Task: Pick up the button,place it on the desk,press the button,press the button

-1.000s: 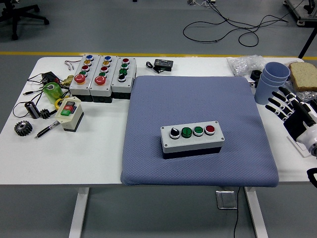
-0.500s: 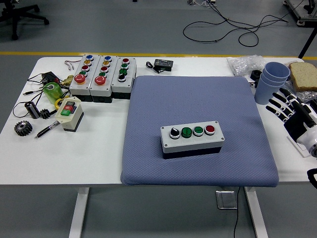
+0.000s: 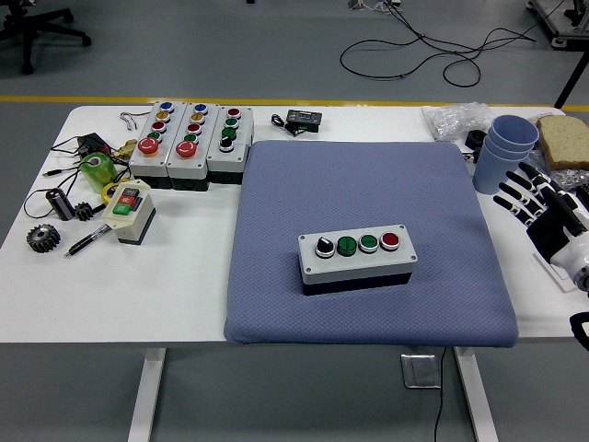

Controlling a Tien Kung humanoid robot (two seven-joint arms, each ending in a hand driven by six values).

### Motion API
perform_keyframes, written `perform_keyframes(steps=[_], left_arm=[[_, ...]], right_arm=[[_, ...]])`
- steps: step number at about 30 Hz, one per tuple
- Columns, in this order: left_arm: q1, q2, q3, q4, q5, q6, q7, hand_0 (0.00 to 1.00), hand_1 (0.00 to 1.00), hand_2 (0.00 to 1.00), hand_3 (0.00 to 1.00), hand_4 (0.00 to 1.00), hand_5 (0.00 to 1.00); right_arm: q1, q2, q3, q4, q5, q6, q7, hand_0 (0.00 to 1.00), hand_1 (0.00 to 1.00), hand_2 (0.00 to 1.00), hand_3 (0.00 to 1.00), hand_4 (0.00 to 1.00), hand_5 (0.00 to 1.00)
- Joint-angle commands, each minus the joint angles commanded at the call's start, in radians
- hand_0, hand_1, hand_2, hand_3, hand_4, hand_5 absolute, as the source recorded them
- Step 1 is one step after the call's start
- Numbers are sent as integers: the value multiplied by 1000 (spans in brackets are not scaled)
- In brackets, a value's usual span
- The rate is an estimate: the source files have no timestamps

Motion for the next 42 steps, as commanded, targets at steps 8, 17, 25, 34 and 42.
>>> perform_keyframes(steps=[8, 17, 25, 34, 42], left_arm=[[1, 0, -3, 0, 5, 0, 1, 603, 642, 690, 561, 412, 764], [4, 0, -5, 0, 15, -2, 2, 603, 640, 690, 561, 411, 764], [9, 0, -6, 0, 21, -4, 3, 603, 640, 690, 561, 410, 763], [4, 0, 1, 0, 6, -1, -1, 602, 641, 689, 561, 410, 762], [-1, 0, 1, 0, 1, 1, 0, 602, 641, 690, 561, 411, 760]], right_arm=[[-1, -3, -3, 1, 0, 1, 0, 655, 604, 630, 611, 683, 304], [-2, -2, -7, 1, 0, 2, 0, 656, 603, 630, 611, 682, 304], [-3, -1, -9, 2, 0, 4, 1, 655, 598, 630, 613, 683, 306], [0, 0, -8, 1, 0, 4, 1, 650, 595, 630, 613, 684, 306], [4, 1, -6, 1, 4, 4, 2, 649, 594, 630, 613, 685, 306]])
